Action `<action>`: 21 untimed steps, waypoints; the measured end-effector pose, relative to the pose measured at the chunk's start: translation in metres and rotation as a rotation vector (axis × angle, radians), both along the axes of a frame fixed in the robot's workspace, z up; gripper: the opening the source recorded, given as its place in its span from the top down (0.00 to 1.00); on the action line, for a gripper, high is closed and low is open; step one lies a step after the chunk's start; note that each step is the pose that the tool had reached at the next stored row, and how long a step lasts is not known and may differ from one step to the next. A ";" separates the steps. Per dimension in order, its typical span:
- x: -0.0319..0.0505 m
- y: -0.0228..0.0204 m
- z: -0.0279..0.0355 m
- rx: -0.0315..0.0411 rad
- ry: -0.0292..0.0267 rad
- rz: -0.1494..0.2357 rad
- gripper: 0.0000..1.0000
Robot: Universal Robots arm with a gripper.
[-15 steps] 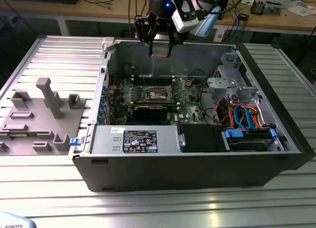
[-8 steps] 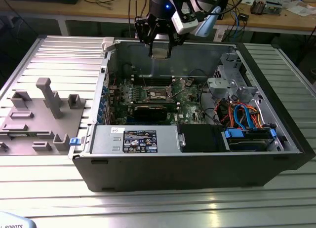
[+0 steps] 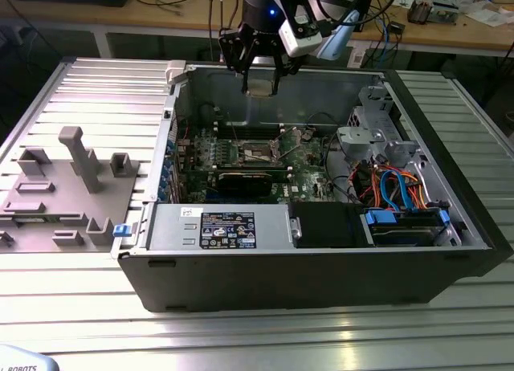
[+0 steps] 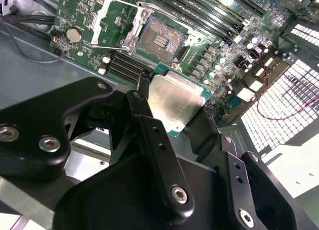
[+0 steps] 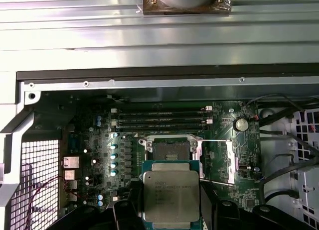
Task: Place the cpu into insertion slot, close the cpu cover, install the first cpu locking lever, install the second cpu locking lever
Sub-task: 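Place the cpu into insertion slot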
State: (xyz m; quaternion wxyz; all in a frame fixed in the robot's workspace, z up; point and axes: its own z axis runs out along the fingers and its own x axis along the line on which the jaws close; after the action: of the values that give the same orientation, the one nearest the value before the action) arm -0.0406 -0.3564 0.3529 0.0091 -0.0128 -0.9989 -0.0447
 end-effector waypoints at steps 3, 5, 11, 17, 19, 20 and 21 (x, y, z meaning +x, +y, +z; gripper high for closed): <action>0.0000 0.0000 -0.0005 0.0000 0.0000 0.000 0.45; 0.0000 0.0000 -0.0007 0.0000 0.0000 0.000 0.45; -0.0002 0.0000 -0.0020 0.0000 0.0000 0.000 0.45; -0.0008 0.0000 -0.0065 0.0001 -0.0001 0.000 0.45; -0.0008 0.0000 -0.0069 0.0000 -0.0001 0.000 0.45; -0.0008 0.0000 -0.0071 0.0000 0.0000 0.000 0.45; -0.0009 0.0000 -0.0073 0.0000 -0.0001 0.000 0.45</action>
State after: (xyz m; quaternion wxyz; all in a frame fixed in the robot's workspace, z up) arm -0.0414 -0.3564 0.3456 0.0091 -0.0128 -0.9989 -0.0448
